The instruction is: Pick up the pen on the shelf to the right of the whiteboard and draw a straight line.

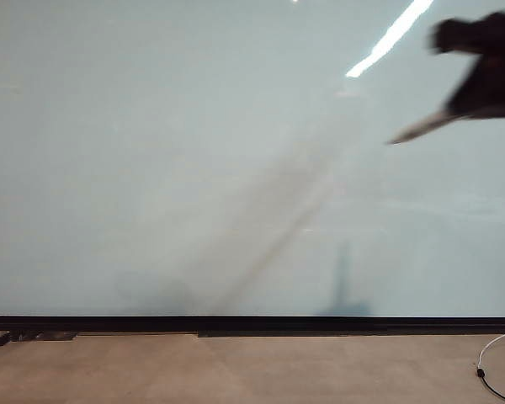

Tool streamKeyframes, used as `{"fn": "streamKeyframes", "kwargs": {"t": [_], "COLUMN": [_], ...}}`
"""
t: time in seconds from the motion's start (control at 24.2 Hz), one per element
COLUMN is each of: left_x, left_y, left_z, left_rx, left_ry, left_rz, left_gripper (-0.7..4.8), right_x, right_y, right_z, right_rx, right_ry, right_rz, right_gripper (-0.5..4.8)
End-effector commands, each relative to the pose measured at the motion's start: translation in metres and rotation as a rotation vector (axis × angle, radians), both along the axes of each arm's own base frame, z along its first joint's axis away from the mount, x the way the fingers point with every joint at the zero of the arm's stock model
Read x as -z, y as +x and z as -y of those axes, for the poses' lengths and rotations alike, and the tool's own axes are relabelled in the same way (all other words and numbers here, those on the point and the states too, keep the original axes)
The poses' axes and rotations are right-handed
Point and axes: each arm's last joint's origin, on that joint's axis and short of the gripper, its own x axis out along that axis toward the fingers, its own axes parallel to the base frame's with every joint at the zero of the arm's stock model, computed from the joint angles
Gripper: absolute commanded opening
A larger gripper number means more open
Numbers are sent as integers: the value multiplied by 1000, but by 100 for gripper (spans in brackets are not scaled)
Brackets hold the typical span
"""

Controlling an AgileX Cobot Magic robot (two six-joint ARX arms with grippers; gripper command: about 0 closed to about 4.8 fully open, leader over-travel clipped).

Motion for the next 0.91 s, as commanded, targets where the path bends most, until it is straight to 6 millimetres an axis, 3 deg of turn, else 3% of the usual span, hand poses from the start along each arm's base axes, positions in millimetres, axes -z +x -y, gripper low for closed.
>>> {"fn": "streamKeyframes", "kwargs": {"t": [0.04,0.16,0.37,0.91], "left_x": [-2,-2,-2,-2], "left_y": [0,0,0,0], "left_z": [0,0,0,0], "left_rx": [0,0,0,0], "left_ry": [1,1,1,1], "left_rz": [13,13,13,13], "left_gripper": [-5,-5,-5,-5], "right_x": [4,14,20,27], "right_y": [10,24,70,99], "right_z": [-24,-50,-114,-144], "right_rx": [-42,-97,-261,-374], "right_ry": [60,64,82,89], "right_rz": [61,46,42,37], "right_gripper": [-5,-5,-5,-5]}}
